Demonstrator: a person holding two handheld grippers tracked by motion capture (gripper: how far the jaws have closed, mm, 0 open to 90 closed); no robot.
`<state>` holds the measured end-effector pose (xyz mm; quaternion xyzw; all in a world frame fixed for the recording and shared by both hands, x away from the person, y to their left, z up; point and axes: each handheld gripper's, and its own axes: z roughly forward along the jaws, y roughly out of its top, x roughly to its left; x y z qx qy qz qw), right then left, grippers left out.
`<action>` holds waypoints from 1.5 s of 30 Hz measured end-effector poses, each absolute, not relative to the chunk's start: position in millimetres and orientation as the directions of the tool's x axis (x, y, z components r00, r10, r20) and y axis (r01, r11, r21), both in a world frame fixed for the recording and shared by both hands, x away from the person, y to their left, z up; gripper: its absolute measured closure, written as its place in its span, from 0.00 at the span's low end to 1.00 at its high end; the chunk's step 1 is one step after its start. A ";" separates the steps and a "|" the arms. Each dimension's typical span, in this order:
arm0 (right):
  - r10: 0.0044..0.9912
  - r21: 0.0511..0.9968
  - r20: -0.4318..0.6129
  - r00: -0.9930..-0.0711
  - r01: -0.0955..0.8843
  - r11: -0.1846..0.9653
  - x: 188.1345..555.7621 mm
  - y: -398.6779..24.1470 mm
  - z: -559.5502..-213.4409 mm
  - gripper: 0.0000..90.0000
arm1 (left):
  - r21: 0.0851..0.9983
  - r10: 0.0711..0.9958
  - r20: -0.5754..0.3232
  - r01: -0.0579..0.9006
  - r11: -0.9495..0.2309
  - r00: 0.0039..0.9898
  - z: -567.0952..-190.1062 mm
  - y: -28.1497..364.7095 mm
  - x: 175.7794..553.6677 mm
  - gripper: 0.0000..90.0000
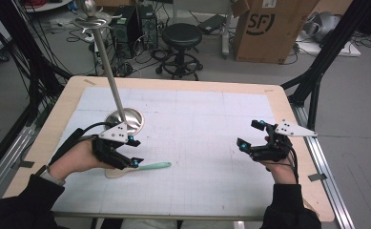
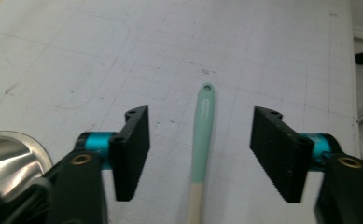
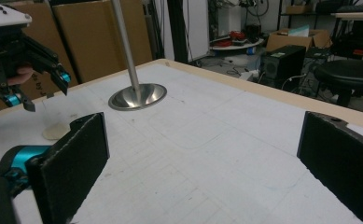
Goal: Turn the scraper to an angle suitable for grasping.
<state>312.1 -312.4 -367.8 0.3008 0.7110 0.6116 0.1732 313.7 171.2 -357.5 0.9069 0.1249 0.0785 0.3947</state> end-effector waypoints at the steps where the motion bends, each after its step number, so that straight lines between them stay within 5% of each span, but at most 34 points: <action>1: 0.638 0.974 0.122 -0.761 0.216 0.070 312.7 -312.3 -367.4 0.01 | 0.724 0.269 0.054 0.147 -0.674 0.962 -359.5 167.8 315.1 0.34; 11: 0.624 0.974 0.125 -0.771 0.215 0.071 322.0 -307.1 -366.7 0.01 | 0.665 0.159 0.087 0.062 -0.745 0.983 -370.9 157.9 325.1 0.27; 31: 0.615 0.972 0.132 -0.777 0.223 0.074 325.4 -305.1 -367.2 0.01 | 0.545 0.166 0.030 0.123 -0.830 0.986 -381.9 147.9 344.4 0.33; 45: 0.614 0.970 0.137 -0.777 0.230 0.075 326.3 -304.6 -367.2 0.01 | 0.356 0.111 -0.007 0.106 -0.928 0.994 -392.1 132.5 345.2 0.50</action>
